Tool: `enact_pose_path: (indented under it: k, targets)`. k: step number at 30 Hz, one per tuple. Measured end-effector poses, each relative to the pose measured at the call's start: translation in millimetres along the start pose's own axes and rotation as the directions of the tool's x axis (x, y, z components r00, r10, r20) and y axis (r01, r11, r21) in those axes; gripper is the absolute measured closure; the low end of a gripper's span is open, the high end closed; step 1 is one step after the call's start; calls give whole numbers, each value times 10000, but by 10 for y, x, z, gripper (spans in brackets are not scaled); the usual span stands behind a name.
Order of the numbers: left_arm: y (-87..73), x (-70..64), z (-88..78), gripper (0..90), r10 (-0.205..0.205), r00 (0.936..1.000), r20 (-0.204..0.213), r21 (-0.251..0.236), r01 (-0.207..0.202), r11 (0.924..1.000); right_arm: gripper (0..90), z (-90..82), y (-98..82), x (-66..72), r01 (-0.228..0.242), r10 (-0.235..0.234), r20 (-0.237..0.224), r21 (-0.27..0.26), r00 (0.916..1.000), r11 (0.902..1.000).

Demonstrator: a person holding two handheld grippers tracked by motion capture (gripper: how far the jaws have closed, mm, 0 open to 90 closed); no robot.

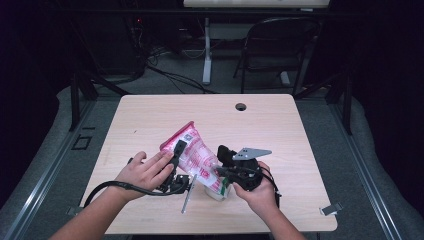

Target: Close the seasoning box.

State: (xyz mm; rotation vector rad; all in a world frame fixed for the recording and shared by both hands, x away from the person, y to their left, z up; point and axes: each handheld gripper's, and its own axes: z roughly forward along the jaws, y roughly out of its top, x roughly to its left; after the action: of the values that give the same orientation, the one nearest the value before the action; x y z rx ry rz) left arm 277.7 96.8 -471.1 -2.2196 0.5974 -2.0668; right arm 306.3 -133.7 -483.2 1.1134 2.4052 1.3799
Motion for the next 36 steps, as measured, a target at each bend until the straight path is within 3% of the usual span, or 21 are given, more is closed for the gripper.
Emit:
enact_pose_path:
  k: [23,28,36]
  targets:
    - [77,44,21,750,-12,9999,134,-127,14,9999,900,-43,-26,-46,-106,106,114,21,9999,9999]
    - [87,65,12,751,231,9997,-44,-159,-231,9996,900,-40,-24,-52,-112,112,134,59,9998,9999]
    - [83,65,2,755,250,9996,-122,-164,-252,9995,900,-42,-22,-48,-138,138,128,32,9998,9999]
